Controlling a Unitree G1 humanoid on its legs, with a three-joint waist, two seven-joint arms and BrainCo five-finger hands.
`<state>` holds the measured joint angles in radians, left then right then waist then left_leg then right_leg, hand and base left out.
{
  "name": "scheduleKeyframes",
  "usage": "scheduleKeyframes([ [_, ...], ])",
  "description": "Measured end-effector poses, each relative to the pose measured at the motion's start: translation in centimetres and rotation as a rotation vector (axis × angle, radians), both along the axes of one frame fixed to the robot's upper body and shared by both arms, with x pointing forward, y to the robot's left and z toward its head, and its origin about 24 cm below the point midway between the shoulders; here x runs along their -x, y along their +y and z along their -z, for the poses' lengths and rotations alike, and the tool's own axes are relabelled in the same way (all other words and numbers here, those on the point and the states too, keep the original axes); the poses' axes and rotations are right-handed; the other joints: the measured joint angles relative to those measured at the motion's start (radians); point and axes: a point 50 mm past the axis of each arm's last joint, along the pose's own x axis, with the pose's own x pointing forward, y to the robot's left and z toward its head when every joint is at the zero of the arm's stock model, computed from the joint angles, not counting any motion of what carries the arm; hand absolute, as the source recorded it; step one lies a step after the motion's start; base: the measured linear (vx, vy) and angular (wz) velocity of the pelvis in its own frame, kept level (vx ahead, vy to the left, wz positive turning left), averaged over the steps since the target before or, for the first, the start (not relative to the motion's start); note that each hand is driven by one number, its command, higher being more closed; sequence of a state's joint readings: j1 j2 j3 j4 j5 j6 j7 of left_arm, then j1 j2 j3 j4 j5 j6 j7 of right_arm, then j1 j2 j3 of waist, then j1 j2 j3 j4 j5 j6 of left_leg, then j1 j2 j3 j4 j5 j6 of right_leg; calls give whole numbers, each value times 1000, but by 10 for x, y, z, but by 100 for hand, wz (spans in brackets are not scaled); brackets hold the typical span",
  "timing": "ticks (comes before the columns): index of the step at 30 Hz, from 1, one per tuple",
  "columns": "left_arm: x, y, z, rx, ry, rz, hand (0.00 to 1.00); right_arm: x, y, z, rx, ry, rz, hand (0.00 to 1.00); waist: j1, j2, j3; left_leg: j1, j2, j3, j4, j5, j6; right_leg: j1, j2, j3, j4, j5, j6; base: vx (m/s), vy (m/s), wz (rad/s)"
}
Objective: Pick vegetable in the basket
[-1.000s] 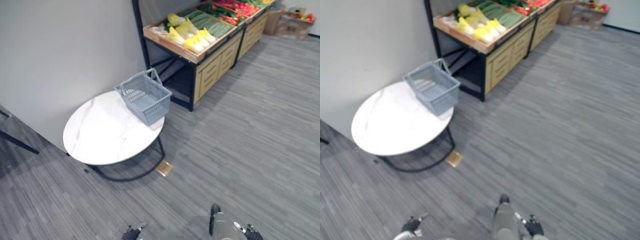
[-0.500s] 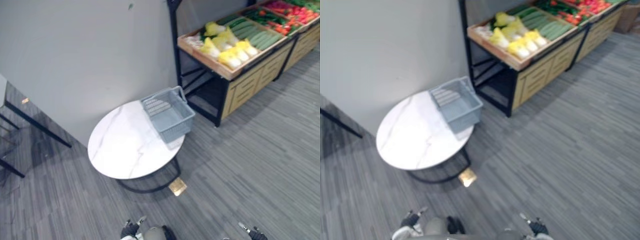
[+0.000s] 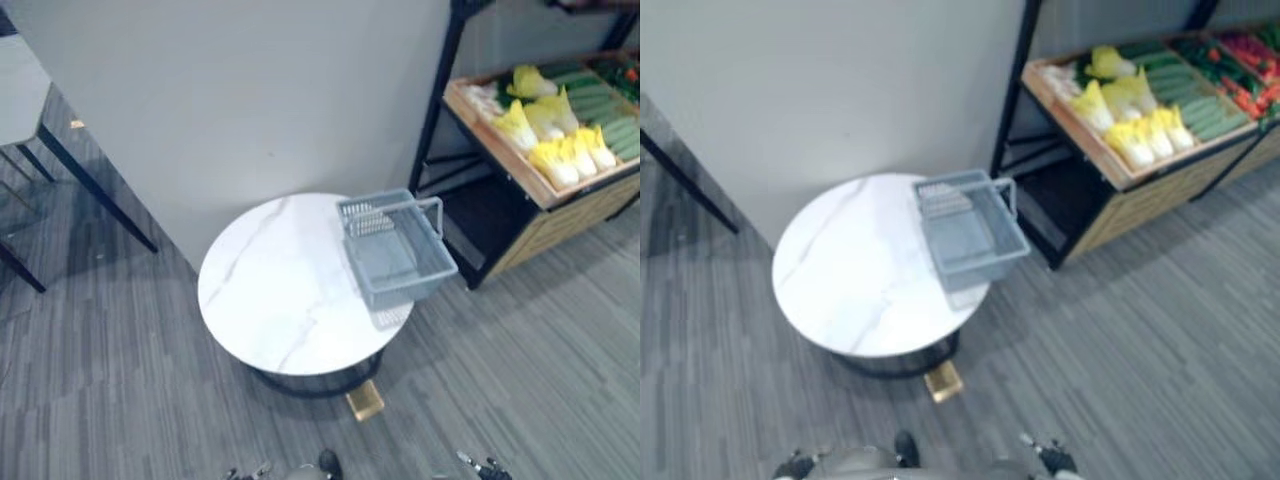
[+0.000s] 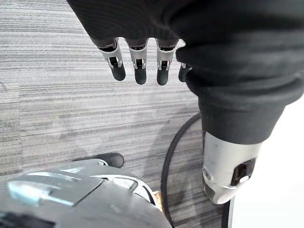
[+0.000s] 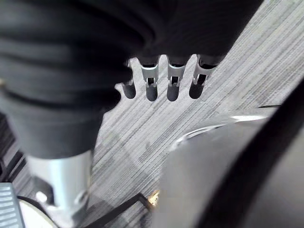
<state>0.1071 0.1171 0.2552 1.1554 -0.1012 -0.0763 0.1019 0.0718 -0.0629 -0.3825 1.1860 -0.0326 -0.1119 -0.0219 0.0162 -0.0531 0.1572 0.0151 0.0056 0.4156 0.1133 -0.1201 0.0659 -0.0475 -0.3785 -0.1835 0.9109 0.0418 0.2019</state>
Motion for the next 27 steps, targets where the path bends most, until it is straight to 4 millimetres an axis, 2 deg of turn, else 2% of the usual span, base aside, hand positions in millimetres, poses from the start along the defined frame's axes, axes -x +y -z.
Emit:
scheduleKeyframes([
  [1, 3, -1, 1, 0, 9, 11, 0, 4, 0, 1, 0, 12, -6, 0, -10, 1, 0, 40, 5, -18, -10, -4, -2, -55, 2, -15, 109, -42, -26, 197, 12, 41],
  [2, 4, -1, 1, -1, 12, 11, 0, 4, 2, 1, -3, 11, -18, 0, -12, 3, 2, 76, 9, -25, -25, -7, -7, -98, -3, -47, 143, -104, -47, 231, 9, 38],
  [3, 5, -1, 1, 0, 13, 11, 0, 4, 2, 1, -1, 10, -19, 0, -15, 4, 2, 89, 12, -29, -29, -8, -10, -115, -5, -70, 131, -129, -57, 192, -32, 32],
  [4, 6, 0, 1, -1, 16, 11, 0, 2, 1, 0, 3, 5, -24, 0, -19, 7, 1, 106, 19, -48, -38, -9, -17, -138, -9, -123, 58, -167, -72, 144, -61, 28],
  [5, 4, 0, 0, -2, 11, 9, 0, 1, 0, 0, 5, 1, -25, 0, -19, 8, 1, 111, 23, -56, -42, -8, -21, -144, -8, -146, 2, -173, -81, 204, -167, 52],
  [6, -3, -2, 0, -1, -8, 12, 0, 1, 0, 0, 6, -1, -25, 0, -19, 9, 1, 108, 35, -87, -42, -10, -37, -157, 7, -165, -169, -177, -89, 158, -183, 46],
  [7, -4, -2, -1, -1, -13, 12, 0, 1, 0, 0, 6, 0, -24, 0, -18, 11, 1, 107, 42, -100, -42, -10, -44, -156, 18, -162, -250, -176, -88, 188, -261, 56],
  [9, -4, -2, 0, -1, -15, 8, 0, 2, 1, 0, 3, 1, -19, 0, -16, 12, 1, 97, 72, -145, -42, -14, -86, -139, 65, -87, -551, -146, -75, 224, -354, 52],
  [11, -3, -1, -1, -2, -16, -7, 0, 6, 3, 1, -7, 9, -8, 0, -14, 6, -2, 92, 88, -171, -42, -20, -116, -131, 83, -11, -664, -74, -82, 187, -317, 47],
  [12, 2, 4, -1, -10, -7, -26, 0, 11, 7, 2, -28, 15, 5, 0, -15, -18, -12, 93, 90, -192, -45, -21, -154, -110, 93, 48, -706, 16, -80, 221, -432, 54],
  [13, 7, 7, -1, -16, 5, -44, 0, 18, 12, 4, -46, 31, 22, 0, -13, -24, -19, 105, 106, -211, -57, -25, -192, -79, 107, 47, -722, -23, -29, 265, -498, 46],
  [14, 9, 1, 1, -2, 9, -53, 0, 18, 6, 3, -30, 32, 13, 0, -9, -7, -24, 109, 135, -206, -72, -14, -206, -76, 132, 24, -726, -26, -37, 227, -393, 39],
  [16, 13, -12, 4, 33, 20, -59, 0, 16, -9, 0, 8, 23, 7, 0, -14, 53, -36, 112, 212, -180, -125, 45, -234, -47, 205, -44, -774, -43, -66, 217, -332, 44],
  [18, 13, -15, 5, 42, 18, -66, 0, 15, -12, -1, 12, 20, 6, 0, -15, 68, -40, 115, 241, -180, -152, 75, -251, -24, 237, -77, -797, -46, -79, 143, -208, 44],
  [20, 13, -15, 5, 40, 6, -72, 0, 12, -15, -2, 15, 9, 11, 0, -10, 69, -40, 118, 257, -177, -159, 95, -254, -3, 255, -102, -815, -50, -86, 105, -141, 34],
  [23, 15, -14, 5, 38, 8, -72, 0, 10, -16, -3, 18, -5, 24, 0, -11, 74, -47, 109, 249, -178, -163, 99, -252, 25, 258, -122, -866, -39, -86, 41, -38, 19],
  [27, 15, -10, 4, 24, 11, -72, 0, 19, -21, -2, 26, 13, 91, 0, -16, 64, -50, 92, 224, -182, -166, 99, -252, 54, 240, -140, -931, -5, -73, 9, 33, 13],
])
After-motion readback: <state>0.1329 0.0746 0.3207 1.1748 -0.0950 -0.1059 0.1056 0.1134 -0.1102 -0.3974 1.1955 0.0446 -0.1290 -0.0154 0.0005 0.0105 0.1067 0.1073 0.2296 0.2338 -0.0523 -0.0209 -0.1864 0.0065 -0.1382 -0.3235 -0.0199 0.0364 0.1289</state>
